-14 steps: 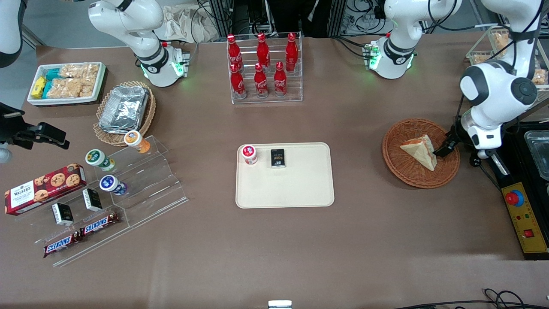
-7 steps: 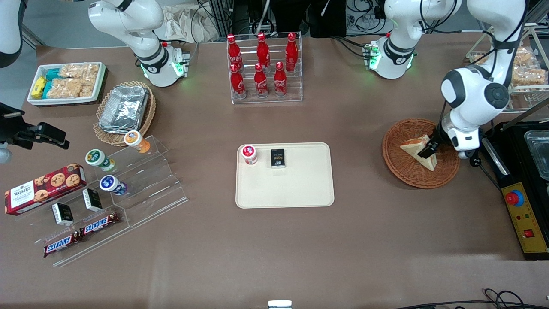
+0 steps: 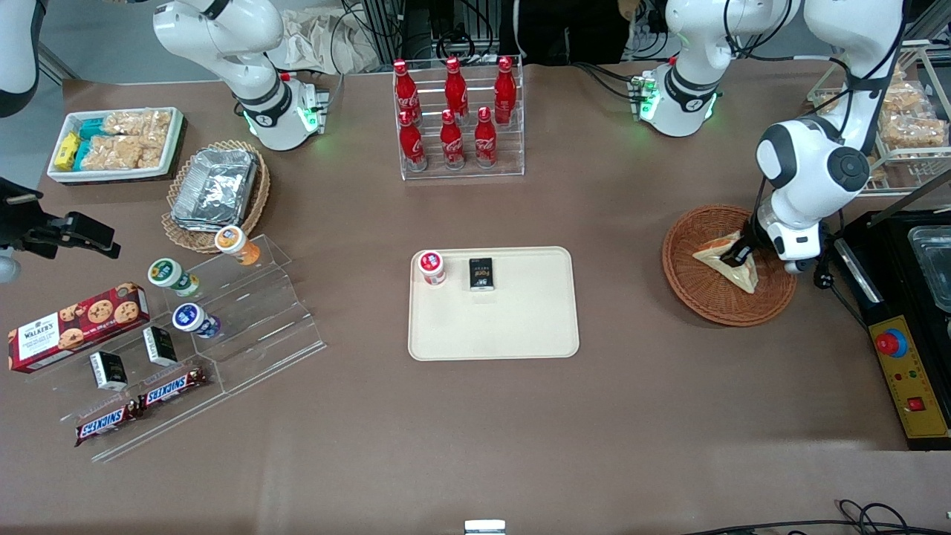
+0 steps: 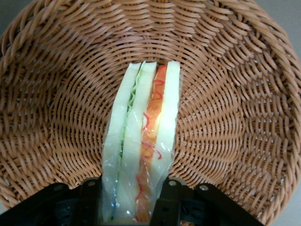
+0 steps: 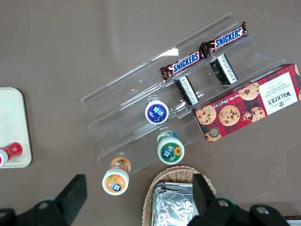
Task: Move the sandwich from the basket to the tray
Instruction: 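Lower the open left gripper over the wrapped sandwich and close on it, then lift the sandwich out of the basket and carry it toward the tray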
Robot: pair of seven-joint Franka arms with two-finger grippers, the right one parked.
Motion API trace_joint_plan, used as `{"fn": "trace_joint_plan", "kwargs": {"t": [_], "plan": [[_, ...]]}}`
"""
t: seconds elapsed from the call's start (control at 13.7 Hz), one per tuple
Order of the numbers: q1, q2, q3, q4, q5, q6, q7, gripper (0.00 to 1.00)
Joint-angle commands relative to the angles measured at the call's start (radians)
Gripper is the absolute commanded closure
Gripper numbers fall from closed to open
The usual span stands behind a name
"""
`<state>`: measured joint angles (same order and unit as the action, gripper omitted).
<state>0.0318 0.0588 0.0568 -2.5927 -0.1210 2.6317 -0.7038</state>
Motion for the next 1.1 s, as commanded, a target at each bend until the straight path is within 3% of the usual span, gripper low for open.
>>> {"fn": "trace_joint_plan", "kwargs": {"t": [0.0,0.29,0.37,0.51,0.73,1.02], "plan": [[-0.003,-0.075,-0.009,0.008,0.015,-0.059,-0.004,1.00],[-0.003,-0.172,-0.112,0.103,0.052,-0.287,0.096,1.00],[-0.003,-0.184,-0.142,0.146,0.094,-0.349,0.095,1.00],[-0.003,-0.177,-0.230,0.285,0.107,-0.516,0.087,1.00],[-0.004,-0.110,-0.359,0.523,0.107,-0.728,0.041,1.00],[-0.004,0.065,-0.541,0.719,0.151,-0.730,-0.110,1.00]]}}
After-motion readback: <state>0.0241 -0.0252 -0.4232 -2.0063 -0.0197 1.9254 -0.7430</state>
